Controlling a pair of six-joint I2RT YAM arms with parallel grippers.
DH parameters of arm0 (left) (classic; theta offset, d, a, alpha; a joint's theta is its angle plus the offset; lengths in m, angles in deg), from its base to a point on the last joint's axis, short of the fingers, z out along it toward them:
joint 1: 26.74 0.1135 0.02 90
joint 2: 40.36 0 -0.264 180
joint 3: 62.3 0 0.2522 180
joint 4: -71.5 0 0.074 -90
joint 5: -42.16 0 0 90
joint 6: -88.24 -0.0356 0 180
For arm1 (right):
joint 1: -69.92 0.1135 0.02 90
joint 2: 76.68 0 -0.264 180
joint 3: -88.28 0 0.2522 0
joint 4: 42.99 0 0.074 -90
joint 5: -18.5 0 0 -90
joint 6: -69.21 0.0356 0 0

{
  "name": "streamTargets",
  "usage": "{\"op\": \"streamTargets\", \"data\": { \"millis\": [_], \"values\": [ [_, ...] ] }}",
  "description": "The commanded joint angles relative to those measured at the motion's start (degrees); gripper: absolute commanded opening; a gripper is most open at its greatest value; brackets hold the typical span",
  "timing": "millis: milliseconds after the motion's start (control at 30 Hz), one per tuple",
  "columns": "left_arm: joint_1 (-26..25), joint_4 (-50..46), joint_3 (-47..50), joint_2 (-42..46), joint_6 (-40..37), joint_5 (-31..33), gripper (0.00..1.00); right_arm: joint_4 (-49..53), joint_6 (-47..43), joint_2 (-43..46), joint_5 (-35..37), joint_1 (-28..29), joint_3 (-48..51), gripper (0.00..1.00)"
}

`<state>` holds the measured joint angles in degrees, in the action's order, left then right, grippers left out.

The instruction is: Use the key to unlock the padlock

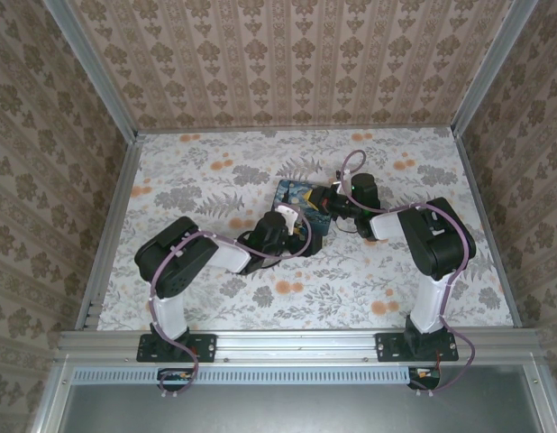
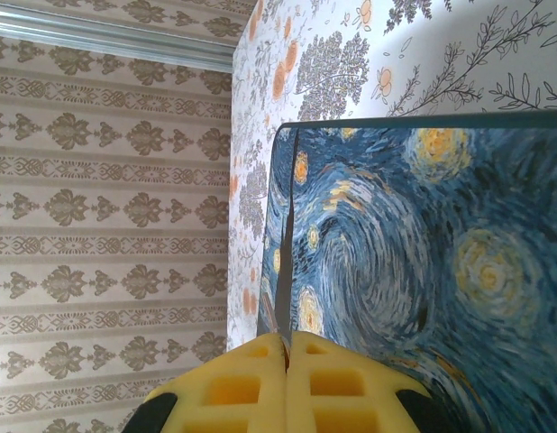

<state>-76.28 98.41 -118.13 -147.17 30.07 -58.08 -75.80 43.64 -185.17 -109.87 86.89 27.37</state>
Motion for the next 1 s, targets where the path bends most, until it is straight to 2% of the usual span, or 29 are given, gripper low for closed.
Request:
{"op": "streamTargets", "data": {
  "millis": [0, 100, 400, 667, 967],
  "values": [
    [-0.7, -4.5, -1.9, -0.9, -0.7, 4.8, 0.90, -0.8, -0.7, -1.5, -0.3, -0.2, 1.1, 0.00],
    [-0.8, -4.1, -2.3, -1.4, -0.3, 5.7, 0.90, -1.1, -0.6, -1.8, -0.2, -0.2, 1.2, 0.00],
    [-0.9, 11.4, 0.6, -0.5, 6.7, -4.2, 0.85, -1.9, 0.0, -2.3, -0.1, -0.2, 1.2, 0.00],
    [-0.3, 17.4, 2.3, -3.2, 11.7, -3.4, 0.85, -2.2, 0.2, -2.6, 0.0, -0.2, 1.3, 0.00],
    [0.3, 24.1, 3.3, -8.3, 16.3, -1.8, 0.78, -2.7, 0.4, -2.7, 0.1, -0.2, 1.5, 0.00]
  ]
}}
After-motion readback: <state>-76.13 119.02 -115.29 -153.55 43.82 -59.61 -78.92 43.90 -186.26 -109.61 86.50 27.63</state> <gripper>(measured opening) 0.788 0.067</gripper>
